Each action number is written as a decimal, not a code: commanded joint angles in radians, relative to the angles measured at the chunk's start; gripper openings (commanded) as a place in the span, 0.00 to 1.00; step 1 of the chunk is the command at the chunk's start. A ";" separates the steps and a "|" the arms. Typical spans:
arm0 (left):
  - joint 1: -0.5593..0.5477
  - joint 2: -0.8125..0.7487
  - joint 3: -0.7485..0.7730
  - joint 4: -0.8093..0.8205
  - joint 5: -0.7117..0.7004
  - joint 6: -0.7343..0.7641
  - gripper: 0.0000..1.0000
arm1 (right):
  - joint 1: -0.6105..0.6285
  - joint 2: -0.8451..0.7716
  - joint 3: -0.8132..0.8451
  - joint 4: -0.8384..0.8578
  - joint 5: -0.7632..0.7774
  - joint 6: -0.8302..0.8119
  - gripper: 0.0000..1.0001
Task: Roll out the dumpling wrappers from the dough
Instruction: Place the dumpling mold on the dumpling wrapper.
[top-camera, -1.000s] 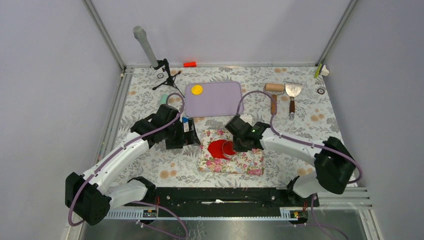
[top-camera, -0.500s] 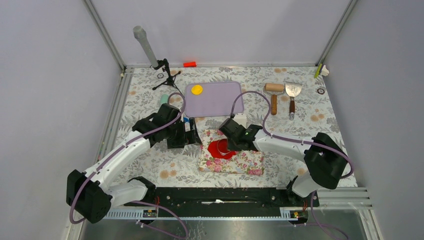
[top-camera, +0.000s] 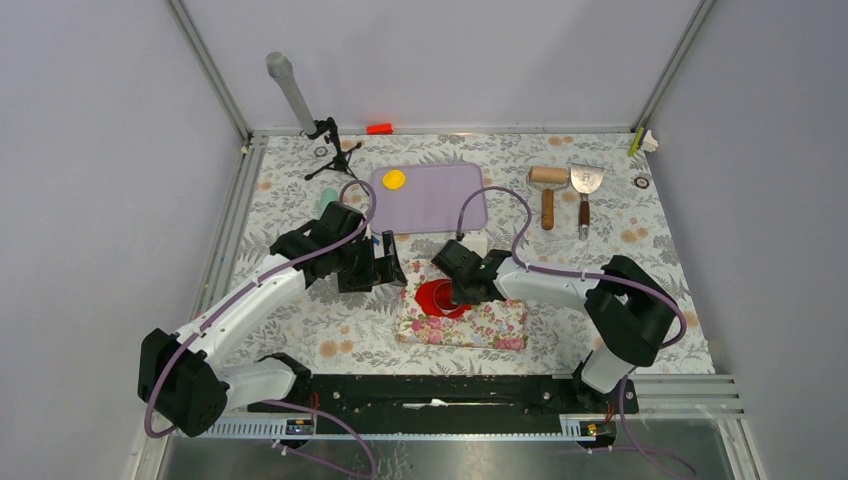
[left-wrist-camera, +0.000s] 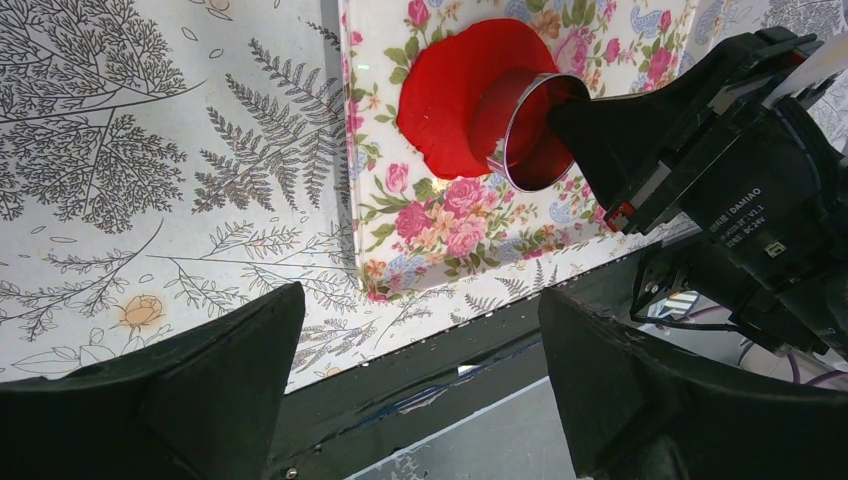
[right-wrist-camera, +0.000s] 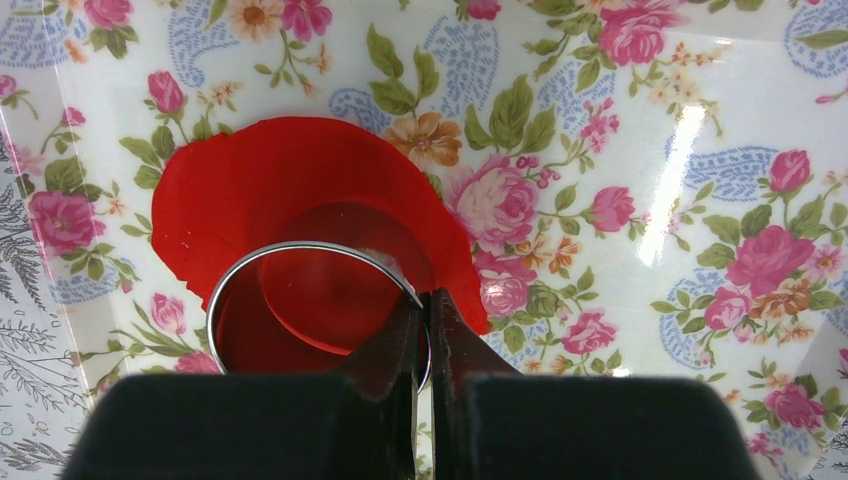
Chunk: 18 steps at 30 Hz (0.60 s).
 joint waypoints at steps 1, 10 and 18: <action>0.005 0.005 0.040 0.028 0.008 0.018 0.95 | 0.009 0.000 0.037 0.016 0.026 0.002 0.00; 0.005 -0.006 0.042 0.021 0.008 0.023 0.95 | 0.010 -0.010 0.082 -0.003 0.037 -0.007 0.00; 0.005 -0.010 0.034 0.022 0.006 0.022 0.95 | 0.009 0.014 0.099 -0.002 0.055 -0.020 0.00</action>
